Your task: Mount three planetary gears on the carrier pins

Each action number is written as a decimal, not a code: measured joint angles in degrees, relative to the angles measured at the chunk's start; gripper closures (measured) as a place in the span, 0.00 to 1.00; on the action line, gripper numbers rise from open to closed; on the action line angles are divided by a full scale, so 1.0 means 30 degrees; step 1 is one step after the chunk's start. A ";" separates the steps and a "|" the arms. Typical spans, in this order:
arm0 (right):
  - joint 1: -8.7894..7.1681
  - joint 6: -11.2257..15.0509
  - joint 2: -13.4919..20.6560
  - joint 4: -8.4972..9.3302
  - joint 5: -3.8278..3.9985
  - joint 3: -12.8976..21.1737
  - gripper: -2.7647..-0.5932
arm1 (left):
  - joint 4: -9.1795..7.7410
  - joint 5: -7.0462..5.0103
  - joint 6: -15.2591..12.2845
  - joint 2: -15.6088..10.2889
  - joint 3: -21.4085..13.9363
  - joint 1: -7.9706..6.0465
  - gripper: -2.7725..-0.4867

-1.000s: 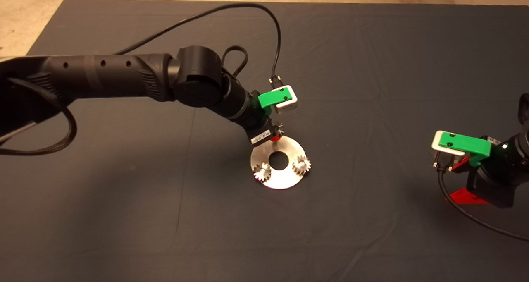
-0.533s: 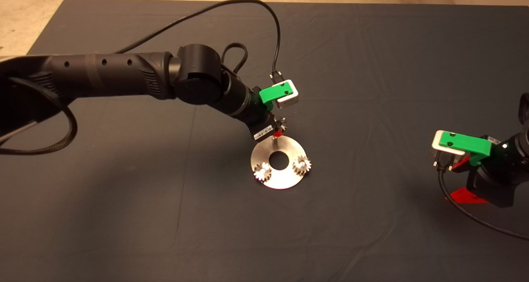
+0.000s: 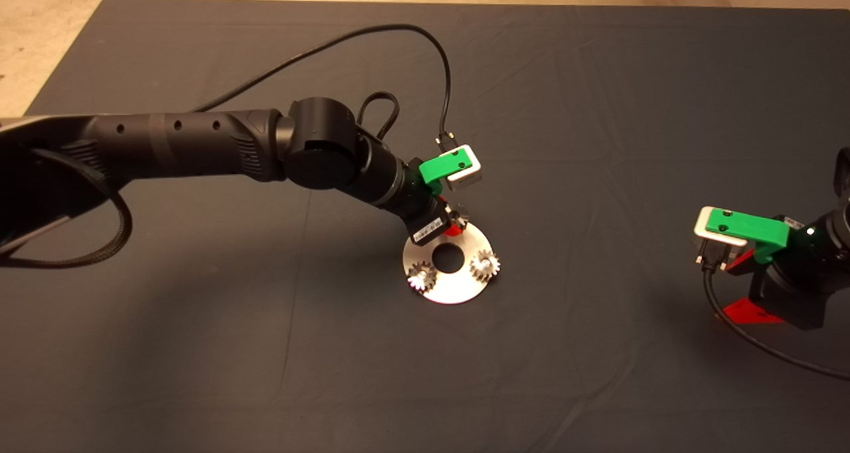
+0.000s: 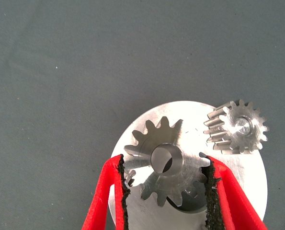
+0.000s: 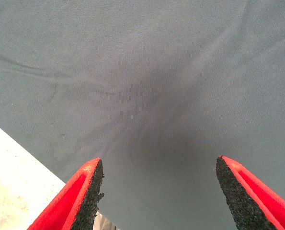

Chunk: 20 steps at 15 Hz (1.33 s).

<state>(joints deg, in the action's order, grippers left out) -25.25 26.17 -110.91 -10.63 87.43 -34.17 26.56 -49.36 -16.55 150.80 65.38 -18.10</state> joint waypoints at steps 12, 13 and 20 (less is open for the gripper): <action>-0.0008 0.0004 0.0367 0.0025 0.0016 -0.0045 0.47 | 0.0049 0.0699 0.0053 -0.0496 0.0000 0.0057 0.91; -0.0008 0.0004 0.0374 0.0045 0.0008 -0.0045 0.47 | 0.0057 0.0731 0.0196 -0.0661 0.0000 0.0175 0.91; -0.0008 0.0004 0.0415 0.0199 0.0016 -0.0049 0.47 | 0.0065 0.0975 0.0349 -0.1012 0.0000 0.0581 0.91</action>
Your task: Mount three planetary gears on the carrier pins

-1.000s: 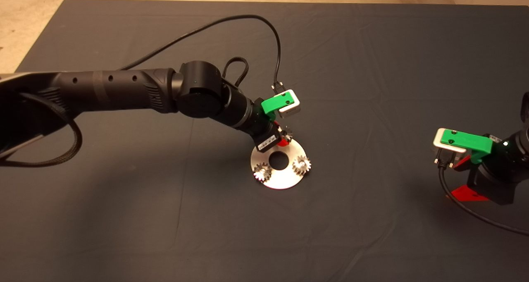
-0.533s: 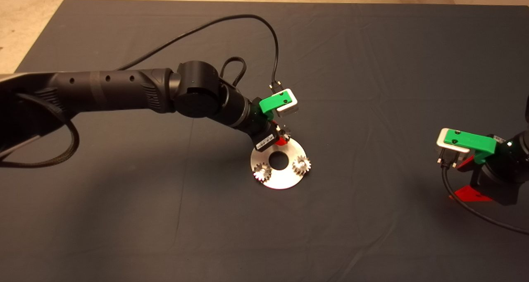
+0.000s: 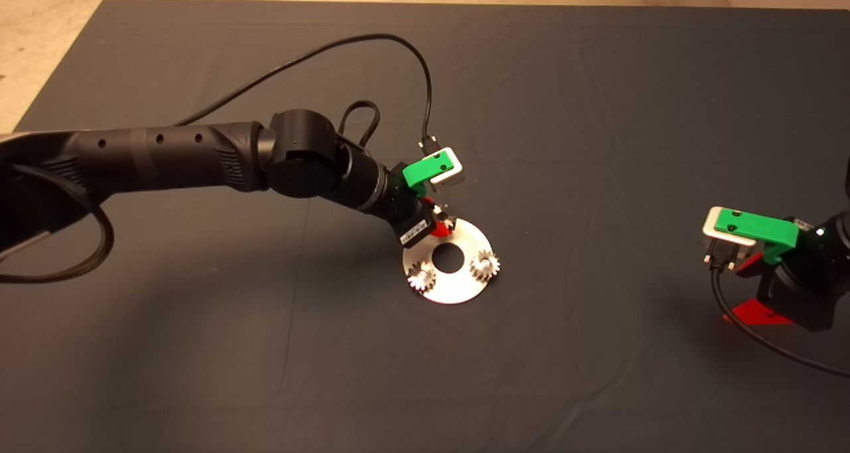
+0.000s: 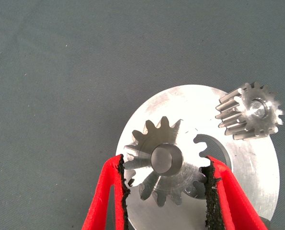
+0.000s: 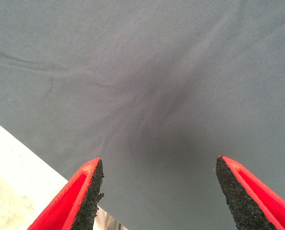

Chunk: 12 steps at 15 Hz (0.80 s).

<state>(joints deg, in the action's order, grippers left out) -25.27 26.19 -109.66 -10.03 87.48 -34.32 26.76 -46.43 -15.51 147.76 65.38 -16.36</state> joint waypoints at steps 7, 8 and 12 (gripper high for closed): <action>0.0000 0.0000 0.0007 0.0028 0.0000 0.0001 0.47 | 0.0020 0.0597 0.0069 0.0004 0.0008 0.0008 0.92; 0.0000 0.0000 0.0007 0.0028 0.0000 0.0000 0.47 | 0.0138 0.0788 0.0071 0.0004 0.0032 0.0061 0.92; 0.0000 0.0000 0.0007 0.0063 0.0000 -0.0009 0.47 | 0.0191 0.1052 0.0118 0.0004 0.0093 0.0394 0.92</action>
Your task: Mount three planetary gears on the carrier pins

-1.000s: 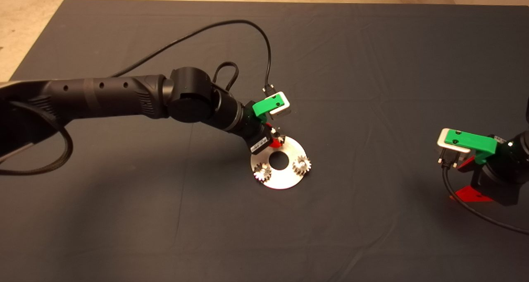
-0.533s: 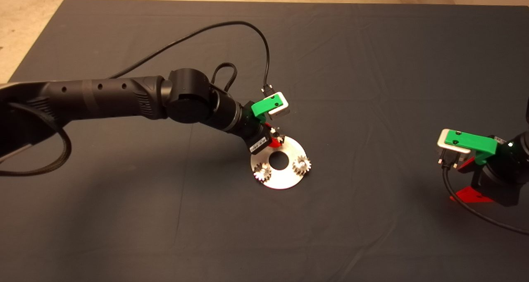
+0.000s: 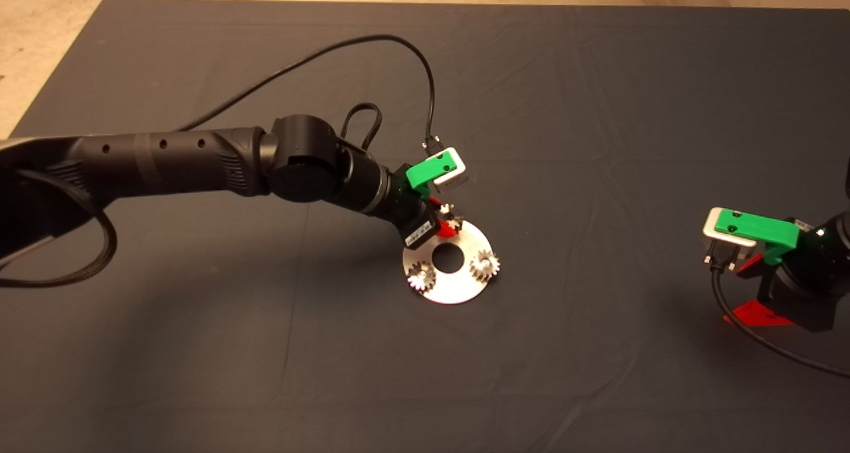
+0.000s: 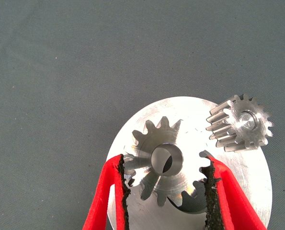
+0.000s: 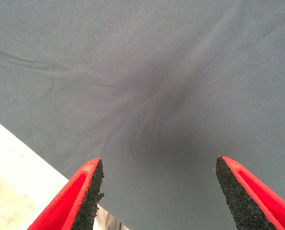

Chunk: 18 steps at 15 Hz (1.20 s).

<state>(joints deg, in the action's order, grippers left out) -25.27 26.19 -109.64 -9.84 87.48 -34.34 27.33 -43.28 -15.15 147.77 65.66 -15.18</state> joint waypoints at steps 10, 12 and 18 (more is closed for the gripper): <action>0.0000 0.0000 0.0000 0.0020 -0.0008 -0.0008 0.47 | 0.0370 0.0792 0.0796 0.0000 0.0539 0.0345 0.92; 0.0000 0.0000 -0.0005 0.0017 -0.0008 -0.0016 0.47 | 0.0370 0.0849 0.0801 0.0008 0.0614 0.0345 0.92; 0.0000 0.0000 0.0000 0.0023 -0.0008 -0.0321 0.47 | 0.0362 0.0801 0.0809 0.0016 0.0622 0.0337 0.92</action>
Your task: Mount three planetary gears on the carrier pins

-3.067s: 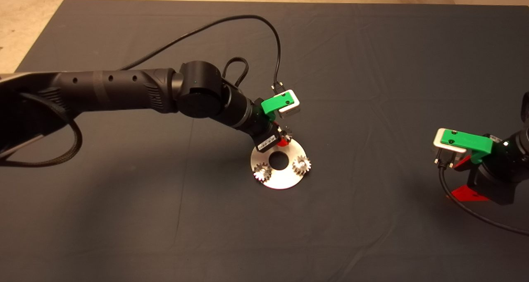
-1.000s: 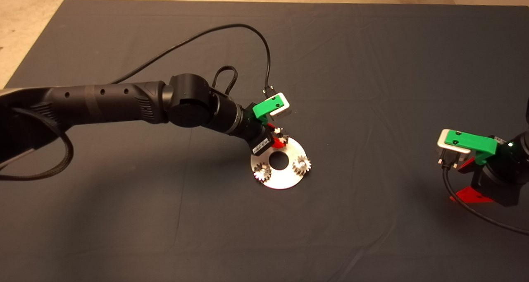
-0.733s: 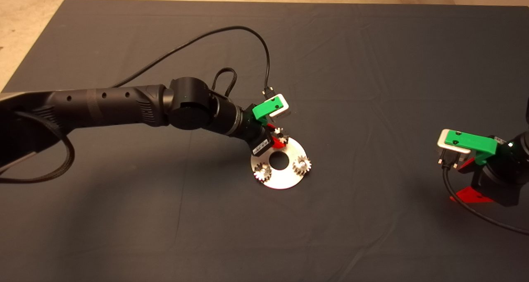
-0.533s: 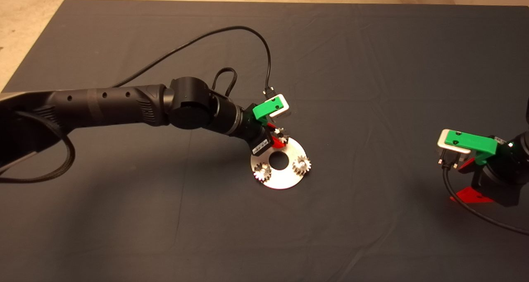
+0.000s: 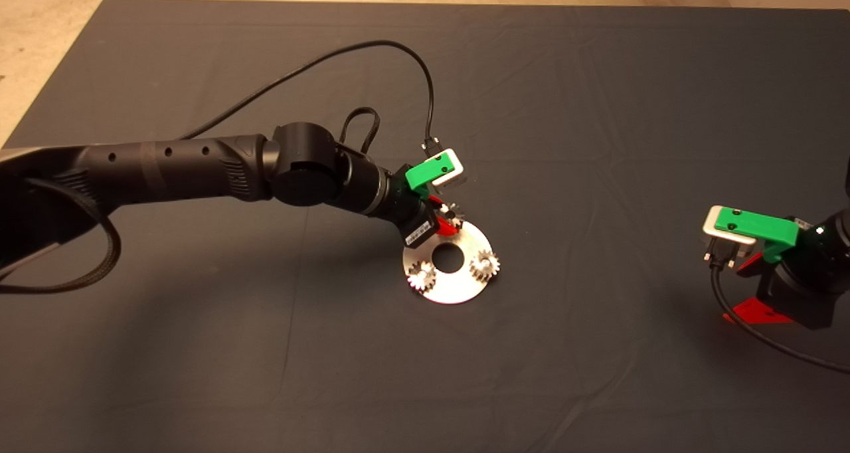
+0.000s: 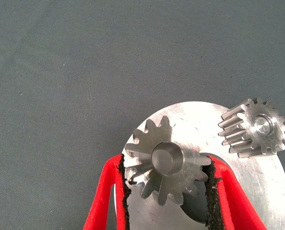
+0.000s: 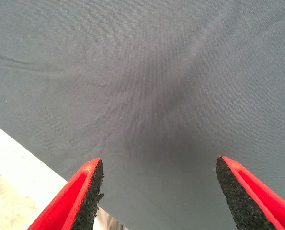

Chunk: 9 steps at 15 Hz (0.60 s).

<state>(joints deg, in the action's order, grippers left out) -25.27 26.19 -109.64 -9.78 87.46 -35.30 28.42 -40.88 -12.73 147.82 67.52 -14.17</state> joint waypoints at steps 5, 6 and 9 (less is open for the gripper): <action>0.0000 0.0000 -0.0008 0.0000 0.0000 -0.0057 0.47 | -0.0012 -0.0284 0.0020 0.0045 -0.0008 -0.0061 0.92; 0.0000 0.0000 -0.0008 0.0000 0.0002 -0.0057 0.47 | -0.0020 -0.0312 0.0021 0.0045 -0.0008 -0.0065 0.92; 0.0000 0.0000 -0.0012 0.0000 0.0000 -0.0058 0.47 | -0.0012 -0.0833 0.0045 0.0037 -0.0008 -0.0301 0.92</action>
<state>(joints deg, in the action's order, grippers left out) -25.27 26.19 -109.68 -9.78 87.46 -35.48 28.38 -43.38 -12.59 147.93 67.50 -15.07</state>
